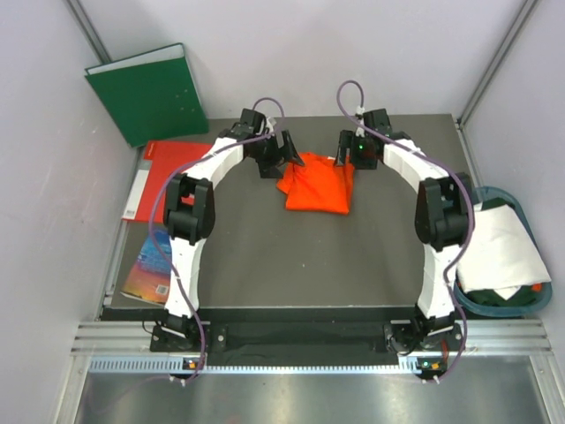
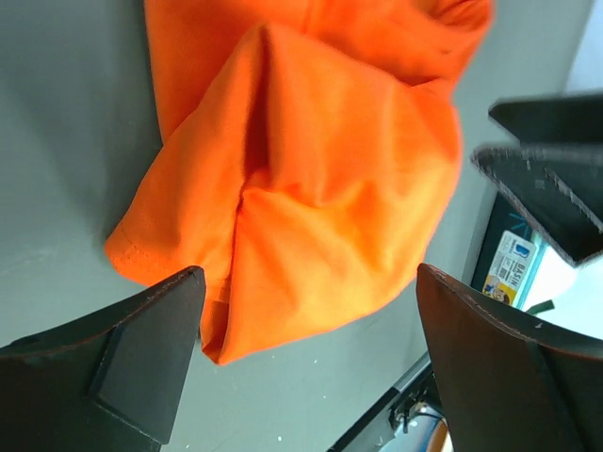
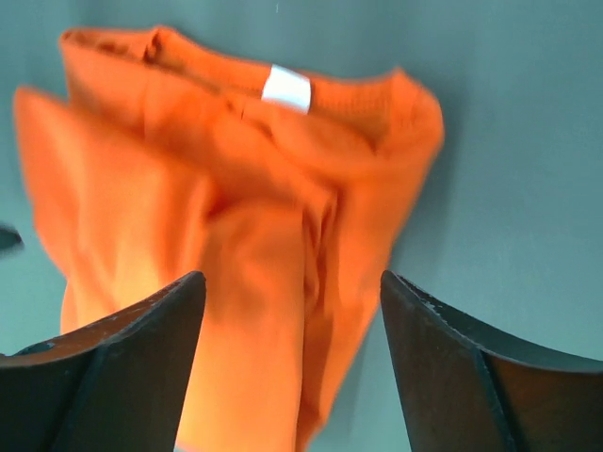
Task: Fold and stack the t-shirts
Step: Fold the tshirt
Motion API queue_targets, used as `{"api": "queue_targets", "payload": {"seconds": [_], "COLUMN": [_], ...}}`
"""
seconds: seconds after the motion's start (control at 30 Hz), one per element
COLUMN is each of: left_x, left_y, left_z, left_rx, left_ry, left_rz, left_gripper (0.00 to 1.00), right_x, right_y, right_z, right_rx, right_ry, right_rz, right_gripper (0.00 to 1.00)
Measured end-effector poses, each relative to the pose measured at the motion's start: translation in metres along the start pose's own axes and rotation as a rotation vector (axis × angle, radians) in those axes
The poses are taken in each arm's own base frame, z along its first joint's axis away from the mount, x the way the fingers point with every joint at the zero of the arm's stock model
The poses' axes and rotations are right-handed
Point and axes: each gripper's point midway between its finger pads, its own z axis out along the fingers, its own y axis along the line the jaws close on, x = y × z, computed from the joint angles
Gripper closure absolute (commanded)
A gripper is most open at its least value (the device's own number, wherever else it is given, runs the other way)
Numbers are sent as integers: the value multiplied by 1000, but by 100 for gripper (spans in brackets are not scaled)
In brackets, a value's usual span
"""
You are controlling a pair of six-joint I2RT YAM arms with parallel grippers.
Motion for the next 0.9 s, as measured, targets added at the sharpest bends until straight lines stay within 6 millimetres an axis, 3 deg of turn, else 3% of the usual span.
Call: {"api": "queue_targets", "payload": {"seconds": [0.2, 0.27, 0.43, 0.7, 0.9], "left_x": [-15, -19, -25, -15, -13], "left_y": [-13, -15, -11, 13, 13], "left_z": [-17, -17, -6, 15, 19], "left_rx": [21, 24, 27, -2, 8], "left_ry": [-49, -54, -56, -7, 3], "left_rz": [54, 67, 93, 76, 75], "left_gripper": [5, 9, 16, 22, 25], "right_x": [-3, -2, 23, 43, 47], "right_y": [11, 15, 14, 12, 10], "right_z": [-46, -52, -44, -32, -26], "right_rx": [-27, -45, -70, -81, -79], "right_ry": [-70, -81, -19, 42, 52], "right_rz": [6, 11, 44, 81, 94], "right_gripper": [30, 37, 48, 48, 48]}}
